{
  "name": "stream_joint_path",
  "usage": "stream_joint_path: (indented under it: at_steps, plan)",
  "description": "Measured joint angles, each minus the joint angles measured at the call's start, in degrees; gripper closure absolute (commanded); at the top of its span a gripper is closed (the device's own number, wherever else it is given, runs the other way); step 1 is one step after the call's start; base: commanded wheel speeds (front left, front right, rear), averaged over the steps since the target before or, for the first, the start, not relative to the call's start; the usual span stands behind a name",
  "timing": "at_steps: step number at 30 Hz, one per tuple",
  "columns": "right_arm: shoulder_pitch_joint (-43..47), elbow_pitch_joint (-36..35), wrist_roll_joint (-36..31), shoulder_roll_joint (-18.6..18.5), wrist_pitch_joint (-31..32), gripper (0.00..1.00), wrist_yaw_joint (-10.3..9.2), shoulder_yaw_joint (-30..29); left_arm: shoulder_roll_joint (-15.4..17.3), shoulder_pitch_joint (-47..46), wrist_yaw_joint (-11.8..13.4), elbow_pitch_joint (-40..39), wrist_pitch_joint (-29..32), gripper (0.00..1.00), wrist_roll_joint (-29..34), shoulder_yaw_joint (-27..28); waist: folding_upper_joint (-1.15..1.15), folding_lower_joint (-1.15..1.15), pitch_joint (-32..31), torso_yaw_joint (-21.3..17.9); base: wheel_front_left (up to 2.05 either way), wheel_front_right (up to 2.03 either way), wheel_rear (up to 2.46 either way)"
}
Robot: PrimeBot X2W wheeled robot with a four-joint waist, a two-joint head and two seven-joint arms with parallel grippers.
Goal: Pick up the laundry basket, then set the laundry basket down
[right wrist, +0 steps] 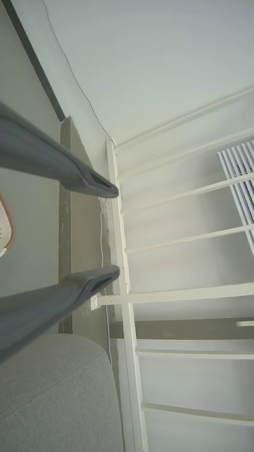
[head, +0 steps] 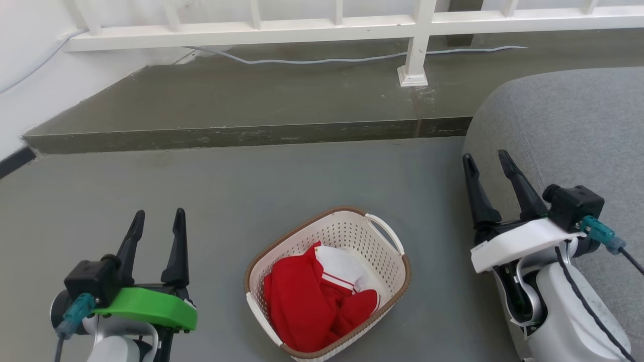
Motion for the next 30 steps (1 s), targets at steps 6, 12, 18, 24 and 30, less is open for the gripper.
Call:
stream_joint_path:
  at_steps: [6,12,18,24,30]
  plan:
    - [0.0,0.0,-2.8,0.0,-0.7,0.00,0.01,0.3,-0.2,-0.1,-0.3,-0.2,-0.7,0.00,2.9,-0.1,0.00,0.00,0.0,-0.2,0.00,0.00,0.00]
    - [0.0,0.2,-3.2,0.4,-0.7,0.00,0.03,-0.3,-0.3,-0.1,-0.5,-0.1,-0.7,0.00,2.9,0.0,0.00,0.00,-0.2,-0.3,0.00,0.00,0.00]
    - [0.0,0.4,-3.7,1.1,-0.7,0.00,0.30,-0.6,-0.5,-0.1,-0.9,-0.1,-0.7,0.00,3.0,0.3,0.00,0.00,-0.2,-0.6,0.00,0.00,0.00]
    - [0.0,0.4,-4.2,1.3,-0.7,0.00,0.37,-0.7,-0.8,-0.1,-0.9,-0.4,-0.7,0.00,3.0,1.3,0.00,0.00,0.7,-0.9,0.00,0.00,0.00]
    - [-0.2,0.2,-4.2,1.6,-0.7,0.00,0.81,-1.0,-1.6,-0.1,-0.9,0.5,-0.7,0.00,1.9,2.2,0.00,0.00,3.1,-1.8,0.00,0.00,0.00]
